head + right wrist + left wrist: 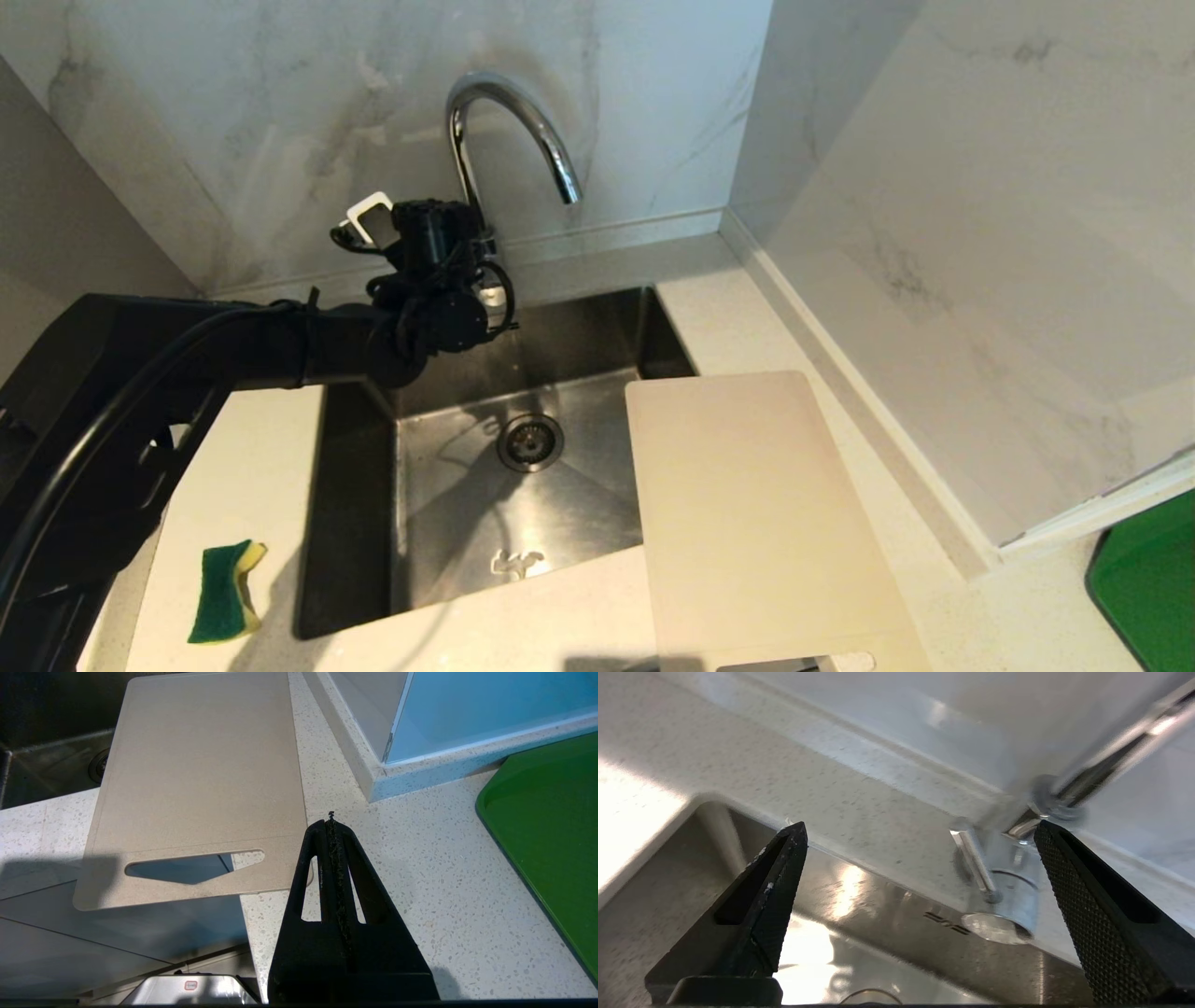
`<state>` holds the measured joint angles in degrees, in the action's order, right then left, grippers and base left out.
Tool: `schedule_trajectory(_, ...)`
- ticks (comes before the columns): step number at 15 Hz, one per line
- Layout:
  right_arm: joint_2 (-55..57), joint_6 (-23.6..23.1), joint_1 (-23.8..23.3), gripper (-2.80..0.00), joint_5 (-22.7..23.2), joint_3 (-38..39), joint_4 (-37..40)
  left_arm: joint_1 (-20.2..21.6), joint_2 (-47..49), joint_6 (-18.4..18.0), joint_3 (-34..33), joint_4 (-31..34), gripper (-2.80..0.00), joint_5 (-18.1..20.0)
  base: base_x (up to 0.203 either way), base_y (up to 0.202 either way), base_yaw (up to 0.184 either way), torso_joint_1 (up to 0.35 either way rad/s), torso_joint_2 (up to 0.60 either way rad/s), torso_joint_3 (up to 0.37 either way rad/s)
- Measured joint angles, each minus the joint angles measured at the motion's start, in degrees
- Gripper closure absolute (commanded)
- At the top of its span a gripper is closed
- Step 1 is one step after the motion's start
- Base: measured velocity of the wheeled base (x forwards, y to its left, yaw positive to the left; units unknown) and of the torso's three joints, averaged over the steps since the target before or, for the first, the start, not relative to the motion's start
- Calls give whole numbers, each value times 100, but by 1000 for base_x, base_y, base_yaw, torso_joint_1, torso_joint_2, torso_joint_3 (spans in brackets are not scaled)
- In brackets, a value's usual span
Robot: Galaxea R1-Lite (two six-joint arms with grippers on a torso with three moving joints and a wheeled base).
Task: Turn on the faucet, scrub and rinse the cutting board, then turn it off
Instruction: Turn on the tap
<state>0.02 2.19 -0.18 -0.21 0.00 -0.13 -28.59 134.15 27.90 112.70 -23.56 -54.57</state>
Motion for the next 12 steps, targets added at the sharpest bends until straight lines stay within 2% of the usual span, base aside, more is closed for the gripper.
schedule_trajectory(2,0,0,0,0,2,0,-1,2,74,-150,0,-185,-280,-124,0,0,0,0,0,0)
schedule_trajectory(12,0,-2,0,0,2,0,-2,173,347,-161,-5,-226,-280,-129,0,0,0,0,0,0)
